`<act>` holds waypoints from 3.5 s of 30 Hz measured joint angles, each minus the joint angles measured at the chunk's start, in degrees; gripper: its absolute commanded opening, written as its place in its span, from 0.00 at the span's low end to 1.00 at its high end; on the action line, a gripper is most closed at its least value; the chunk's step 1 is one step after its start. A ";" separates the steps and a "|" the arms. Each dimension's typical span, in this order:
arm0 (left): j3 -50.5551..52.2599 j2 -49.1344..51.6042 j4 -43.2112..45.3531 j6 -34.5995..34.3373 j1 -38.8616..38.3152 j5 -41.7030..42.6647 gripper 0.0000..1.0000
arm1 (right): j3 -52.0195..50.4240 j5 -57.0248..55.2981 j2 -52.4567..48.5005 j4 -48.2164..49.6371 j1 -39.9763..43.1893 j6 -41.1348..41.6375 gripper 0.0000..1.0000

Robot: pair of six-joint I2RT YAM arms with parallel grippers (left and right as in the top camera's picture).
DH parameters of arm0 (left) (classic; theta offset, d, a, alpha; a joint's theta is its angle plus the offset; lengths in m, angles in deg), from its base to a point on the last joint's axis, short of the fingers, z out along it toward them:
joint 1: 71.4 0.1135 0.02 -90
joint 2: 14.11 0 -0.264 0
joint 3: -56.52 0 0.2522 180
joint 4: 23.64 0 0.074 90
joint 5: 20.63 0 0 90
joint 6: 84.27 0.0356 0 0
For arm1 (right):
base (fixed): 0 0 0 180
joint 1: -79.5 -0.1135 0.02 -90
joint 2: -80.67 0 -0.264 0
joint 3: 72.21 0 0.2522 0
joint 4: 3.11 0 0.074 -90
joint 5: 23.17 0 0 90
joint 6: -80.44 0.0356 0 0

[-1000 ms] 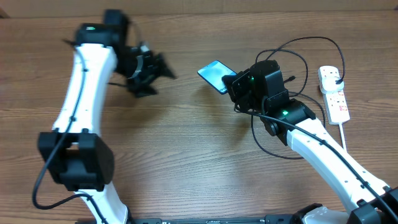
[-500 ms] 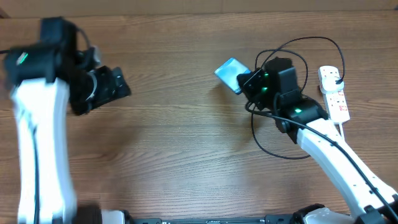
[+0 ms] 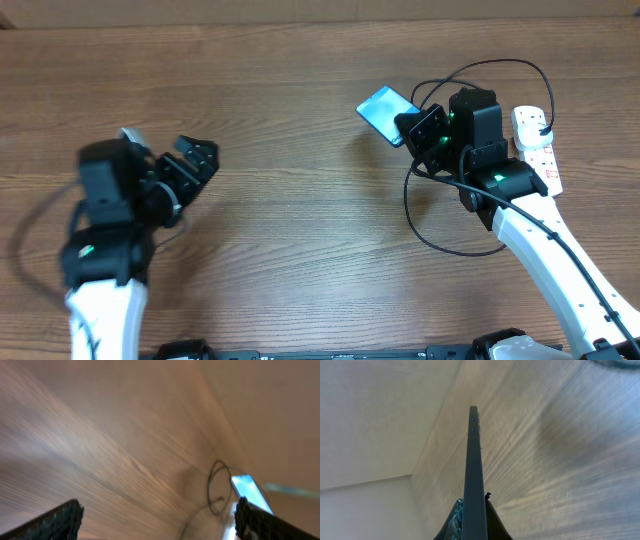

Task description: Plug charger to phone and switch on socket

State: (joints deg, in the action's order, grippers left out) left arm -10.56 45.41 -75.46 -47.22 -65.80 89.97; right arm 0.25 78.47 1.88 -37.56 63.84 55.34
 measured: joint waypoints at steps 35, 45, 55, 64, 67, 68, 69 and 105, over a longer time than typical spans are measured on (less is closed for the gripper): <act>14.40 26.91 63.82 -48.98 -9.70 27.12 0.68 | -0.11 22.27 -11.02 12.37 -10.86 16.26 0.04; 14.45 26.93 64.65 -49.13 -11.50 26.53 0.49 | -0.11 21.14 -11.02 15.52 -13.09 18.27 0.04; 14.56 26.93 64.61 -49.07 -12.76 25.88 0.22 | -0.11 21.07 -11.02 16.17 -13.35 19.78 0.04; 14.80 27.10 65.20 -52.04 -12.76 25.57 0.04 | -0.11 20.92 -11.02 16.55 -13.31 25.33 0.11; 14.80 27.12 65.07 -52.13 -12.76 25.79 0.04 | -0.11 20.96 -11.02 16.46 -13.35 24.63 0.20; 14.80 27.12 65.02 -52.06 -12.76 25.81 0.04 | -0.11 20.94 -11.02 16.26 -13.38 24.15 0.25; 14.80 27.12 65.02 -51.95 -12.76 25.86 0.04 | -0.11 20.98 -11.02 16.02 -13.38 23.67 0.32; -23.76 58.07 58.82 -44.92 -9.38 42.71 0.04 | 0.55 -28.48 -11.02 -16.24 -13.03 14.51 0.80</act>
State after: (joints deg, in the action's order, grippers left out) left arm -34.32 103.49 -16.64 -92.13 -75.17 132.67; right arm 0.79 49.99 -9.13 -53.80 50.81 69.86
